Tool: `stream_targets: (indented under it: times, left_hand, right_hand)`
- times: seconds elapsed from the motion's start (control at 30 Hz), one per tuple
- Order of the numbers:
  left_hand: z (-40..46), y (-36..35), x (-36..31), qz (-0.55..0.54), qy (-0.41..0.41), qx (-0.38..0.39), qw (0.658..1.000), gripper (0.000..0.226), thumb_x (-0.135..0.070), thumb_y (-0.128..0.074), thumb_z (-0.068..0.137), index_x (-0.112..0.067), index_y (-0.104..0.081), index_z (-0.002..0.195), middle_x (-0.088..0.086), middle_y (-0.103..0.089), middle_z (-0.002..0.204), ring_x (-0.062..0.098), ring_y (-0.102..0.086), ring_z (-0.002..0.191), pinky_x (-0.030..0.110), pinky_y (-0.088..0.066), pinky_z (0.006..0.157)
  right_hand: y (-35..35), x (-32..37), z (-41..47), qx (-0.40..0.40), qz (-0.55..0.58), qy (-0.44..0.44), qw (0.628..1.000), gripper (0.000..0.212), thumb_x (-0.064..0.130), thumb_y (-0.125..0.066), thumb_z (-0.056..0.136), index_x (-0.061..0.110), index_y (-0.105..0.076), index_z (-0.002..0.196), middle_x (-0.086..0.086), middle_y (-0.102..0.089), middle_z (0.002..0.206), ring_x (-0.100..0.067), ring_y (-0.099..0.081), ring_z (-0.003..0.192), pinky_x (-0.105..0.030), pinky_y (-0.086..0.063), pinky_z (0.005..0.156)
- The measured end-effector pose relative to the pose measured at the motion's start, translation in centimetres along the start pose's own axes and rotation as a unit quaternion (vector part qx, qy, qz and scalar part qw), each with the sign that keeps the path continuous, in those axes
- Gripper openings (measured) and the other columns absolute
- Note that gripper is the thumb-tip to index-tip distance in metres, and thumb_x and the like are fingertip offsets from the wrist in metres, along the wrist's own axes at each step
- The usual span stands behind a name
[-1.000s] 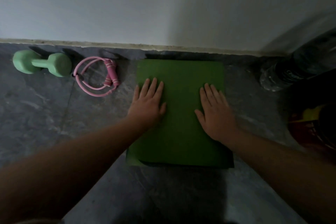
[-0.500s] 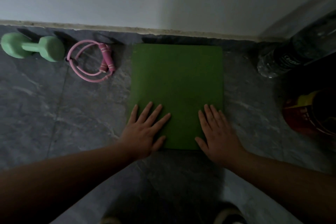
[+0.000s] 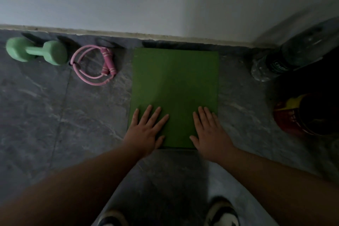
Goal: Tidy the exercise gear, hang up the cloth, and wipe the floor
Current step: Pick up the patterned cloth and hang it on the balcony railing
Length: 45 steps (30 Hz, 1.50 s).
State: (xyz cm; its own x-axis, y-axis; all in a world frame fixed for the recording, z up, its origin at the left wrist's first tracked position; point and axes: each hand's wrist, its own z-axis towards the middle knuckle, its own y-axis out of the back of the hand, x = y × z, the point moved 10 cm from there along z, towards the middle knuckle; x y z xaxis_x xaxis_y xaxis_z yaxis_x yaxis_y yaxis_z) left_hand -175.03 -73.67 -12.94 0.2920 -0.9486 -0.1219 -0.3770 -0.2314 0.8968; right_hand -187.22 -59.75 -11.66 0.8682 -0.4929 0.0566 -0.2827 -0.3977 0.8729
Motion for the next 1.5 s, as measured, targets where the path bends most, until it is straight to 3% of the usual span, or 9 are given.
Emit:
stream_targets:
  times: [0.1, 0.2, 0.37, 0.57, 0.7, 0.93, 1.2, 1.33, 1.5]
  left_hand:
    - [-1.7, 1.8, -0.1, -0.07, 0.062, 0.102, 0.99, 0.074, -0.043, -0.043, 0.095, -0.034, -0.002, 0.156, 0.004, -0.001, 0.166, 0.031, -0.004, 0.151, 0.053, -0.014, 0.12]
    - [-5.6, 6.9, 0.3, -0.131, 0.108, 0.136, 0.976, 0.076, -0.033, -0.051, 0.092, -0.024, -0.01, 0.156, 0.008, -0.011, 0.164, 0.031, -0.014, 0.149, 0.049, -0.022, 0.119]
    - [-15.3, 22.4, 2.9, -0.174, 0.15, 0.038, 0.973, 0.065, -0.027, -0.049, 0.092, -0.02, -0.026, 0.153, 0.008, -0.033, 0.157, 0.031, -0.037, 0.139, 0.046, -0.033, 0.113]
    - [-30.4, 43.7, 6.0, -0.187, 0.212, -0.039, 0.958, 0.062, -0.046, -0.037, 0.089, -0.018, -0.042, 0.145, 0.009, -0.051, 0.144, 0.032, -0.049, 0.129, 0.048, -0.039, 0.107]
    - [-40.0, 57.5, 6.2, -0.189, 0.232, -0.092, 0.95, 0.07, -0.053, -0.026, 0.086, -0.016, -0.047, 0.142, 0.011, -0.053, 0.143, 0.033, -0.049, 0.129, 0.048, -0.041, 0.106]
    - [-53.5, 75.0, 6.6, -0.215, 0.262, -0.216, 0.916, 0.061, -0.048, -0.035, 0.092, -0.02, -0.041, 0.146, 0.008, -0.045, 0.149, 0.028, -0.04, 0.138, 0.048, -0.033, 0.113]
    - [-65.2, 80.6, 7.4, -0.178, 0.382, -0.284, 0.861, 0.067, -0.051, -0.032, 0.09, -0.022, -0.036, 0.15, 0.007, -0.04, 0.154, 0.029, -0.03, 0.145, 0.046, -0.025, 0.118]
    - [-71.1, 78.7, 4.9, -0.181, 0.48, -0.298, 0.805, 0.06, -0.046, -0.039, 0.095, -0.024, -0.035, 0.15, 0.006, -0.037, 0.156, 0.028, -0.027, 0.147, 0.047, -0.023, 0.119]
    - [-79.0, 74.2, -1.2, -0.196, 0.593, -0.286, 0.727, 0.062, -0.051, -0.032, 0.095, -0.026, -0.031, 0.152, 0.005, -0.033, 0.158, 0.028, -0.022, 0.148, 0.047, -0.02, 0.12]
  right_hand:
    - [3.2, 1.1, -1.2, 0.052, 0.091, -0.025, 0.994, 0.071, 0.034, -0.04, 0.099, 0.005, -0.009, 0.156, -0.017, -0.005, 0.164, -0.033, -0.005, 0.151, -0.044, -0.011, 0.123]
    - [8.7, 2.6, -4.2, 0.052, 0.167, -0.05, 0.983, 0.068, 0.022, -0.045, 0.096, 0.006, -0.017, 0.155, -0.015, -0.016, 0.163, -0.031, -0.012, 0.149, -0.043, -0.015, 0.122]
    - [22.6, 6.5, -11.4, 0.007, 0.164, -0.053, 0.985, 0.067, 0.025, -0.046, 0.093, 0.008, -0.023, 0.153, -0.014, -0.028, 0.158, -0.03, -0.021, 0.147, -0.047, -0.028, 0.118]
    - [46.9, 13.0, -23.2, -0.046, 0.125, -0.032, 0.991, 0.07, 0.043, -0.043, 0.097, 0.012, -0.021, 0.155, -0.013, -0.028, 0.16, -0.03, -0.022, 0.147, -0.04, -0.017, 0.12]
    - [61.7, 18.4, -30.9, -0.116, 0.131, 0.02, 0.984, 0.069, 0.042, -0.049, 0.091, 0.01, -0.034, 0.151, -0.015, -0.04, 0.153, -0.034, -0.034, 0.142, -0.04, -0.022, 0.119]
    - [79.8, 25.5, -41.2, -0.223, 0.174, 0.073, 0.957, 0.067, 0.043, -0.037, 0.089, 0.01, -0.042, 0.148, -0.014, -0.047, 0.148, -0.034, -0.041, 0.138, -0.041, -0.027, 0.116]
    - [87.8, 32.4, -45.4, -0.248, 0.173, 0.237, 0.923, 0.063, 0.046, -0.035, 0.093, 0.018, -0.036, 0.15, -0.007, -0.045, 0.151, -0.026, -0.038, 0.14, -0.042, -0.033, 0.116]
    - [87.7, 35.1, -46.1, -0.219, 0.131, 0.333, 0.908, 0.062, 0.042, -0.041, 0.096, 0.015, -0.036, 0.151, -0.011, -0.043, 0.152, -0.03, -0.035, 0.142, -0.045, -0.03, 0.117]
    - [84.6, 39.1, -49.6, -0.165, 0.063, 0.454, 0.873, 0.064, 0.047, -0.032, 0.098, 0.01, -0.035, 0.15, -0.014, -0.042, 0.151, -0.032, -0.035, 0.142, -0.042, -0.026, 0.118]
